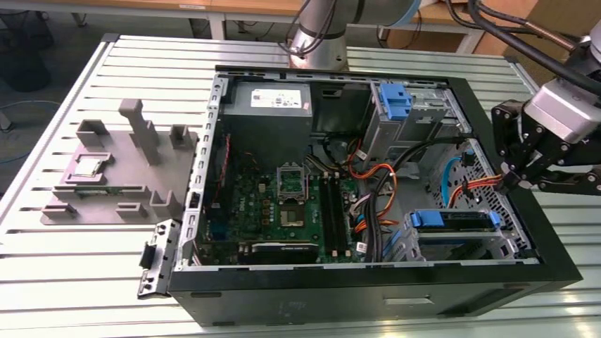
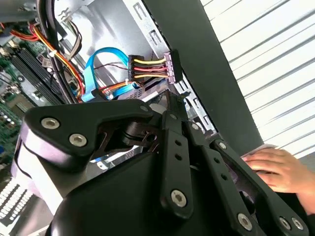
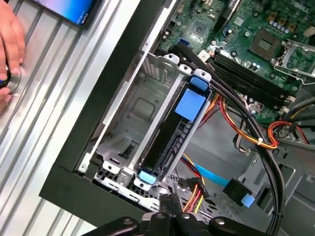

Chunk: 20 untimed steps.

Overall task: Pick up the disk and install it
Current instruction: 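Insert the first disk wire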

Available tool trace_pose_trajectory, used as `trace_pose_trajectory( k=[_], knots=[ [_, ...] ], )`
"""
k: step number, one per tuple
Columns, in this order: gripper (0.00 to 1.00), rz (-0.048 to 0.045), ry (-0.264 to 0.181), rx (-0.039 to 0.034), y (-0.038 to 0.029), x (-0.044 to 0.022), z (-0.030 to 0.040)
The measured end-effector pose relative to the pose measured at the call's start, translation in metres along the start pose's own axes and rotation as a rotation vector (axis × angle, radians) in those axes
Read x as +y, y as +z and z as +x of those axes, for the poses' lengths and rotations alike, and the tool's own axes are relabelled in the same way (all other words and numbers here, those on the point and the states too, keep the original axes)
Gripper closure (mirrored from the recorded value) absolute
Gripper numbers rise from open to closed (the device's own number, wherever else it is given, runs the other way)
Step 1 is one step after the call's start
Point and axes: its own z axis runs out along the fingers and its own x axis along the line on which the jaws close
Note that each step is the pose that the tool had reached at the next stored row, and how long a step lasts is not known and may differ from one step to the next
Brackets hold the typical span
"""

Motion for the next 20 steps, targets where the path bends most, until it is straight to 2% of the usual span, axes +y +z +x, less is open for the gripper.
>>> trace_pose_trajectory(
  k=[3,8,9,11,17,20],
  knots=[
    [0.9,-0.0012,-0.002,0.0117,0.0001,-0.0024,-0.0044],
    [0.9,-0.0111,-0.003,0.0331,0.0002,-0.0077,-0.0149],
    [0.9,-0.0114,-0.004,0.0374,0.0003,-0.0083,-0.016],
    [0.9,-0.0052,-0.012,0.0458,0.0003,-0.0086,-0.0164],
    [0.9,0.0132,-0.087,0.052,0.0004,-0.0086,-0.0164],
    [0.9,0.0165,-0.126,0.0531,0.0004,-0.0086,-0.0164]
  ],
)
